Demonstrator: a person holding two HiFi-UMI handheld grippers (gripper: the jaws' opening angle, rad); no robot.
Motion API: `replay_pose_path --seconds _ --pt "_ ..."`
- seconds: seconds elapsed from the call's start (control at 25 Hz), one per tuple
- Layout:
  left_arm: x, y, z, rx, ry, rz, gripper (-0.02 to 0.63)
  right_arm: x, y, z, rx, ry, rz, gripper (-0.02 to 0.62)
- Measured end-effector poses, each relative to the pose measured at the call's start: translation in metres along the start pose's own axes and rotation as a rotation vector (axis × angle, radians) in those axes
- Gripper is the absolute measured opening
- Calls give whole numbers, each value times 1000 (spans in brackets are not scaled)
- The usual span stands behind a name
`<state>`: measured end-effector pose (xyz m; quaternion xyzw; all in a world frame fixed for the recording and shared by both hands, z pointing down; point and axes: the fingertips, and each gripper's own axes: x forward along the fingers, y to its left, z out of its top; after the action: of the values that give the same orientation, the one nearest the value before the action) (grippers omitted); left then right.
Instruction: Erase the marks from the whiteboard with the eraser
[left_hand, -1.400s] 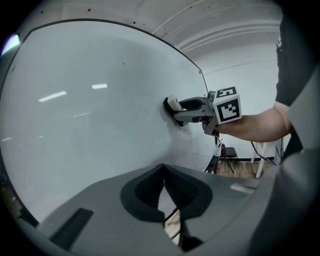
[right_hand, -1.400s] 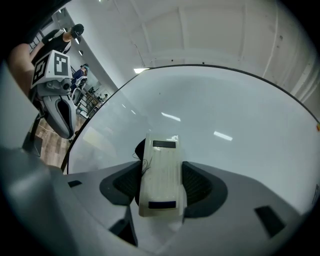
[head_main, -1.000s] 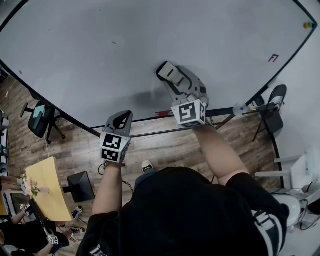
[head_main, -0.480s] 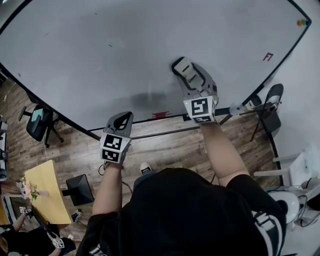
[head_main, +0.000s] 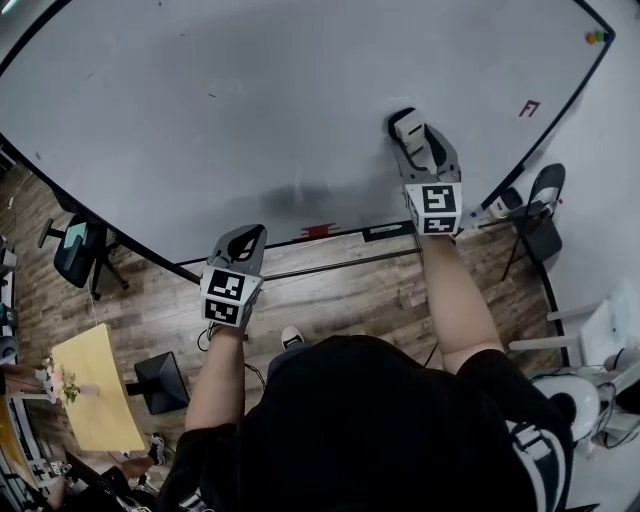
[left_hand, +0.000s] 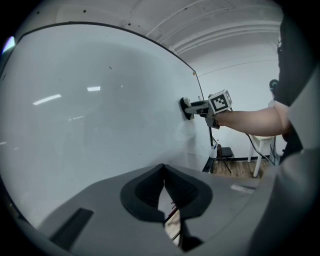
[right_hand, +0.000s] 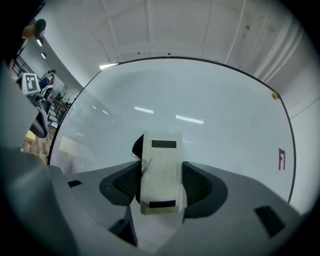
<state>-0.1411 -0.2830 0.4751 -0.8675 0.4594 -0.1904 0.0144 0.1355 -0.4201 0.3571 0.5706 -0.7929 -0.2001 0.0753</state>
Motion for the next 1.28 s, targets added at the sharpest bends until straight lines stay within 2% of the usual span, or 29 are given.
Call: replay_pose_path --seconds 0.24,0.52,0.76,0.92,1.28 --pt "3 -5 2 7 3 -5 11 -7 -36 -22 138 19 -46 245" --pt "5 -11 2 11 7 -14 12 -10 -39 -25 154 23 -35 247" --pt "15 -19 1 21 26 -46 11 -19 -46 -22 237 -16 22 247" --pt "30 -31 4 33 32 -81 12 -38 -69 -32 285 -10 -1 247" --pt "67 -65 17 64 29 -166 12 -92 -100 -71 293 65 -34 247"
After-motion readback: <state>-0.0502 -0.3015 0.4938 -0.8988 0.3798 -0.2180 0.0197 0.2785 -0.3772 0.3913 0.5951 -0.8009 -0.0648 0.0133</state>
